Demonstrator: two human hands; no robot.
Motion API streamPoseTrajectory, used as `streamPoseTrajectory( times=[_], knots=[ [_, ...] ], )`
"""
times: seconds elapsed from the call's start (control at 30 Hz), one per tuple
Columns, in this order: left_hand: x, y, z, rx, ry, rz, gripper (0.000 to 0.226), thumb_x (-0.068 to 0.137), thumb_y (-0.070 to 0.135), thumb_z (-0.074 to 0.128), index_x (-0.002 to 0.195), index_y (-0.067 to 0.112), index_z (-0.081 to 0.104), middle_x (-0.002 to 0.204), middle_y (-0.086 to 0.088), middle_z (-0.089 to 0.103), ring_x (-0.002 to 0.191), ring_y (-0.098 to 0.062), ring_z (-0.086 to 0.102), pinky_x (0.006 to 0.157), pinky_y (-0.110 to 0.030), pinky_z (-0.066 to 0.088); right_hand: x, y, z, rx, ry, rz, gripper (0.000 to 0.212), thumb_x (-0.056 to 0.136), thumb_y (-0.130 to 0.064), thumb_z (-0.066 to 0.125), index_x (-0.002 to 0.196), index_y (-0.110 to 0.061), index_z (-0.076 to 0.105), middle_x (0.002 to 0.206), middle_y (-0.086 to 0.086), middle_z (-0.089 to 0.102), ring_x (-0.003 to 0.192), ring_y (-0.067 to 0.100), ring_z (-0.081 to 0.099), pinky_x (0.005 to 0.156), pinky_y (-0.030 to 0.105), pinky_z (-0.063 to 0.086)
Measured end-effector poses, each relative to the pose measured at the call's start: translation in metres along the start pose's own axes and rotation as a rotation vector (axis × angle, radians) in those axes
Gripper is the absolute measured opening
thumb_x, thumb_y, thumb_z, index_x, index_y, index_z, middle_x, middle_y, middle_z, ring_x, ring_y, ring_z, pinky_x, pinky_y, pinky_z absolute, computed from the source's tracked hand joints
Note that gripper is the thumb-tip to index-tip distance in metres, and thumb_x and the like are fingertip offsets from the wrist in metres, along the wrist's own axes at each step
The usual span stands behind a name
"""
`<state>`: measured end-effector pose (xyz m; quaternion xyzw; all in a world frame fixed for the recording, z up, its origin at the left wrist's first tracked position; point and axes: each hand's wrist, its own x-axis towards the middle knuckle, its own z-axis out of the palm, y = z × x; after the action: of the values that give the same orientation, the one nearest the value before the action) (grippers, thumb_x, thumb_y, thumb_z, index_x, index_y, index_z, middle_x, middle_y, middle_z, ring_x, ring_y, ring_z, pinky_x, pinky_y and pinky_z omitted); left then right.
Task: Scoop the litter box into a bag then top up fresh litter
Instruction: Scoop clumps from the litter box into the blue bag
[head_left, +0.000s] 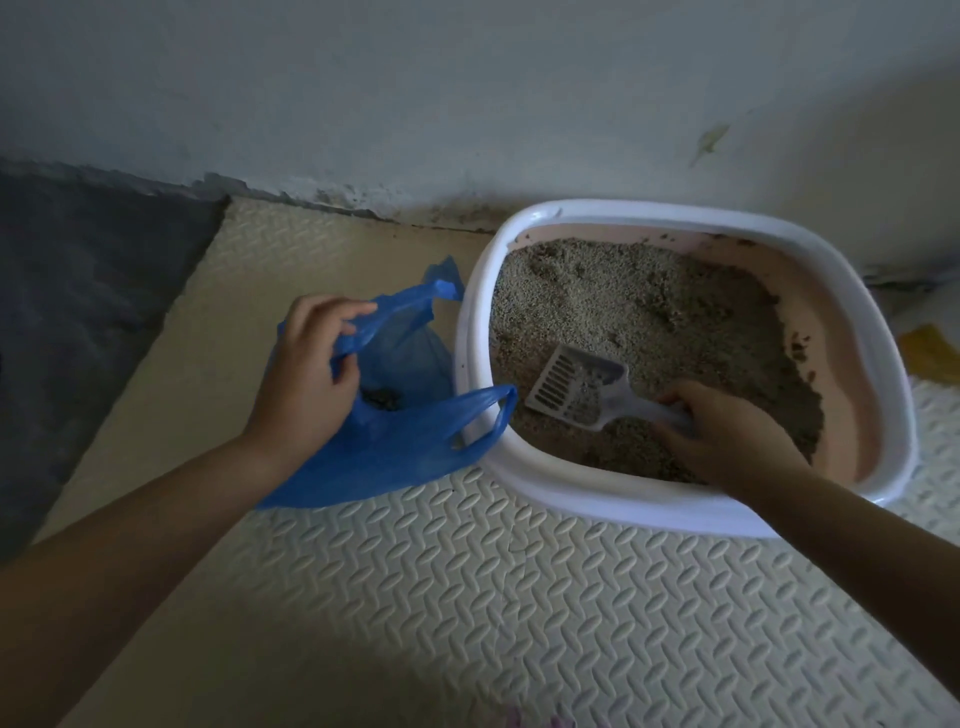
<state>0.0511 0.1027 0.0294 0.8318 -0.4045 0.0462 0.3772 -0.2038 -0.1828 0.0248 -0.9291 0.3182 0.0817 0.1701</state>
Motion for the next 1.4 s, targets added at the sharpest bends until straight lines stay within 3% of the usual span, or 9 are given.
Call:
streamPoseTrajectory(
  times=[0.13,0.23,0.4,0.6,0.8,0.97,1.03,1.13,1.4],
  knots=[
    [-0.001,-0.002,-0.01,-0.026,-0.004,-0.047,0.057,0.081,-0.014,0.055,0.109,0.036,0.053,0.117,0.02,0.036,0.107,0.003,0.048,0.088,-0.009,0.043,-0.003,0.007,-0.011,0.09,0.132,0.02,0.015,0.09,-0.033,0.059,0.1,-0.021,0.06,0.07,-0.003,0.061,0.056,0.013,0.055,0.05,0.03,0.042],
    [0.002,-0.006,-0.01,-0.002,-0.044,-0.12,0.047,0.083,-0.01,0.057,0.113,0.026,0.062,0.121,0.013,0.04,0.116,-0.009,0.049,0.086,-0.009,0.044,0.004,0.004,-0.014,0.165,0.156,0.091,0.013,0.09,-0.03,0.058,0.098,-0.02,0.062,0.068,-0.004,0.06,0.057,0.013,0.054,0.049,0.026,0.038],
    [0.004,-0.004,-0.01,0.021,-0.143,-0.151,0.049,0.084,-0.01,0.054,0.125,0.016,0.06,0.124,0.01,0.047,0.118,-0.012,0.051,0.097,-0.027,0.043,0.034,-0.019,0.002,0.301,0.105,0.152,0.017,0.091,-0.025,0.051,0.088,-0.015,0.065,0.063,0.007,0.061,0.051,0.022,0.051,0.047,0.027,0.033],
    [0.002,-0.005,-0.011,-0.013,-0.188,-0.158,0.057,0.084,-0.012,0.051,0.127,0.024,0.058,0.121,0.016,0.047,0.115,-0.006,0.049,0.088,-0.013,0.04,0.088,-0.057,0.021,0.417,0.153,0.227,0.024,0.092,-0.019,0.046,0.074,-0.007,0.056,0.055,0.002,0.046,0.044,0.016,0.036,0.045,0.021,0.023],
    [-0.003,-0.015,-0.013,-0.038,-0.22,-0.144,0.061,0.084,-0.012,0.052,0.125,0.033,0.054,0.122,0.023,0.044,0.113,-0.004,0.05,0.087,-0.008,0.04,0.125,-0.082,0.039,0.389,0.106,0.274,0.02,0.1,-0.021,0.039,0.107,-0.003,0.044,0.074,0.004,0.05,0.056,0.014,0.045,0.045,0.025,0.027],
    [-0.004,-0.014,-0.01,-0.039,-0.236,-0.157,0.061,0.085,-0.012,0.052,0.126,0.033,0.053,0.121,0.022,0.045,0.113,-0.002,0.049,0.085,-0.004,0.038,0.112,-0.064,0.048,0.279,0.067,0.166,0.028,0.101,-0.019,0.037,0.118,0.004,0.041,0.103,0.02,0.058,0.068,0.029,0.056,0.05,0.027,0.036],
    [-0.004,-0.011,-0.008,-0.047,-0.221,-0.162,0.058,0.086,-0.011,0.052,0.126,0.031,0.054,0.121,0.018,0.046,0.113,-0.001,0.049,0.086,-0.005,0.039,0.101,-0.049,0.045,0.292,0.09,0.134,0.03,0.101,-0.023,0.04,0.12,0.0,0.041,0.101,0.018,0.06,0.068,0.029,0.056,0.053,0.03,0.039],
    [-0.004,-0.003,-0.005,-0.06,-0.213,-0.162,0.053,0.088,-0.008,0.051,0.125,0.03,0.056,0.122,0.018,0.047,0.114,0.003,0.047,0.086,-0.004,0.039,0.081,-0.028,0.034,0.316,0.117,0.093,0.035,0.099,-0.029,0.043,0.124,-0.005,0.039,0.094,0.013,0.06,0.062,0.024,0.05,0.046,0.028,0.029],
    [-0.006,0.011,0.006,-0.033,-0.266,-0.1,0.05,0.087,-0.01,0.053,0.123,0.024,0.058,0.123,0.019,0.045,0.112,0.01,0.045,0.088,0.0,0.034,0.015,-0.009,-0.001,0.351,0.172,-0.024,0.031,0.097,-0.03,0.046,0.122,-0.012,0.041,0.075,0.002,0.059,0.059,0.019,0.056,0.054,0.041,0.044]
  ],
)
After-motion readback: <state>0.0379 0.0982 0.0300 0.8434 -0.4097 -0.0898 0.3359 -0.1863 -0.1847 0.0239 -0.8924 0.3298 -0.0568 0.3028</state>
